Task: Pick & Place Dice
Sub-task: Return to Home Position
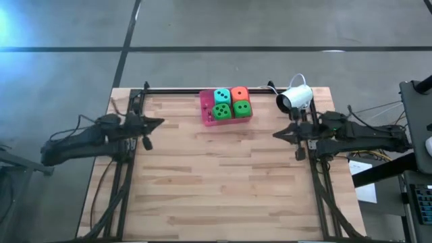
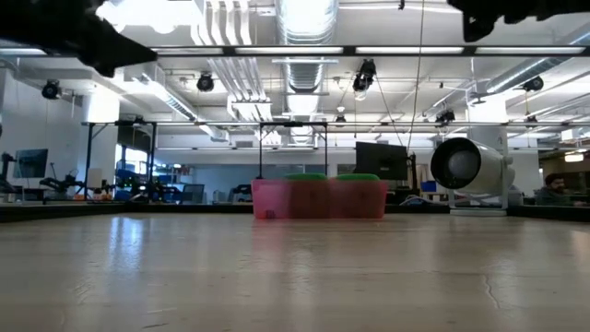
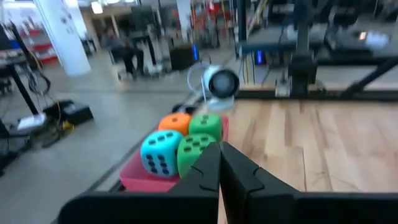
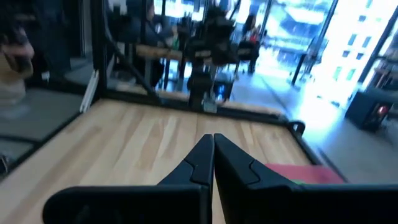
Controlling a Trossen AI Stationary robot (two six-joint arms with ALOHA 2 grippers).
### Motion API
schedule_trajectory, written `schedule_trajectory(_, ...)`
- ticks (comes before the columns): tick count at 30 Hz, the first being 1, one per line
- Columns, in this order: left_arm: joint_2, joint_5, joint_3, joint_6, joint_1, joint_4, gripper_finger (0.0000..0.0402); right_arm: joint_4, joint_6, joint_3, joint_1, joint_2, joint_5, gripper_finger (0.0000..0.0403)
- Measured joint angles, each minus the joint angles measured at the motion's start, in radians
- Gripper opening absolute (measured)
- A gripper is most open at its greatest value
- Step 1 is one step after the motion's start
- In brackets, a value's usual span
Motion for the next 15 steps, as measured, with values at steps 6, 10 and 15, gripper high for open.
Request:
schedule_trajectory(6, -0.235, 0.000, -0.043, 0.024, 0.000, -0.044, 0.0004, 0.015, 0.031, -0.069, 0.000, -0.217, 0.002, 0.0008)
schedule_trajectory(10, -0.251, -0.012, -0.045, 0.027, 0.000, -0.072, 0.0004, 0.013, 0.068, -0.113, 0.000, -0.362, 0.002, 0.0008)
schedule_trajectory(15, -0.222, -0.027, -0.042, 0.048, 0.002, -0.054, 0.0003, 0.007, 0.097, -0.161, 0.000, -0.492, 0.002, 0.0008)
